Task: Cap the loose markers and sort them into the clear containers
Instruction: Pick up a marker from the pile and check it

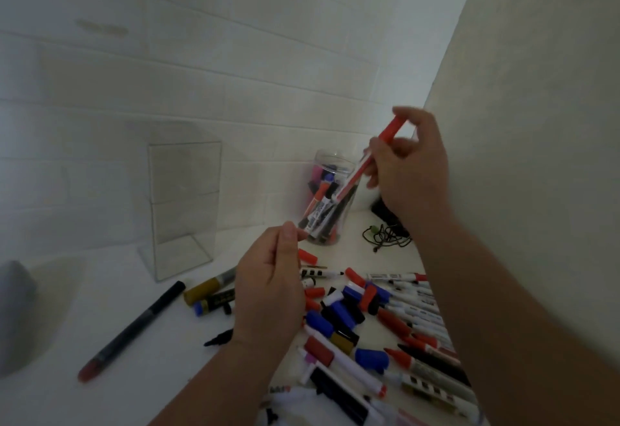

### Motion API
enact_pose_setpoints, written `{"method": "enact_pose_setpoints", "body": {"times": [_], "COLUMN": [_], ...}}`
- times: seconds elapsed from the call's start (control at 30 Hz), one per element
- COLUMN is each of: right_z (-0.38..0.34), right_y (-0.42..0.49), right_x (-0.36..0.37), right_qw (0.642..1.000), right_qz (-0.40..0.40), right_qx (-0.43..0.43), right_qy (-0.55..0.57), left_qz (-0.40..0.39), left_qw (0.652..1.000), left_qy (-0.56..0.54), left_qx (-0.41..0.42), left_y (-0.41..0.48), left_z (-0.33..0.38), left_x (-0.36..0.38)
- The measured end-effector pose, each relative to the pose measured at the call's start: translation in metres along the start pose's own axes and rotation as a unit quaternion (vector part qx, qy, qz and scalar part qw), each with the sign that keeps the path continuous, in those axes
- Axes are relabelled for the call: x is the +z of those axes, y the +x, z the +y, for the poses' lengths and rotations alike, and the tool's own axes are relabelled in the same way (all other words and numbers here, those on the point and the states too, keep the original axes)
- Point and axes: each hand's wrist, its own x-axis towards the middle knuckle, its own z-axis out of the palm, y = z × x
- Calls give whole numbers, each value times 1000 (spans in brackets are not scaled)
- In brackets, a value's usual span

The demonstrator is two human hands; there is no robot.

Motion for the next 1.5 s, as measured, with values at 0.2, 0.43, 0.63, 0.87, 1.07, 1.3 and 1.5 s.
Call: {"method": "enact_pose_setpoints", "body": {"times": [0.2, 0.43, 0.63, 0.87, 1.07, 1.3, 1.5], "right_z": [24, 78, 84, 93, 91, 85, 136], "right_y": [72, 85, 93, 69, 61, 13, -20], "right_x": [23, 46, 42, 52, 45, -42, -95], "right_qw": [988, 973, 943, 848, 916, 957, 830], "right_qz": [92, 6, 17, -172, -52, -72, -279], "right_qx": [-89, -78, -120, -72, -119, 24, 106], "right_qy": [-85, -218, -311, -496, -380, -280, -471], "left_qz": [-51, -55, -55, -60, -56, -74, -83], "left_qw": [997, 997, 994, 991, 992, 983, 967], "left_qy": [43, 50, 82, 105, 99, 143, 200], "left_qx": [36, 29, 37, 59, 56, 83, 131], "left_y": [3, 4, 3, 1, 1, -1, -10], "left_z": [-26, -31, -31, -29, -31, -30, -19], "left_x": [0, 2, 3, 4, 3, 4, 8]}}
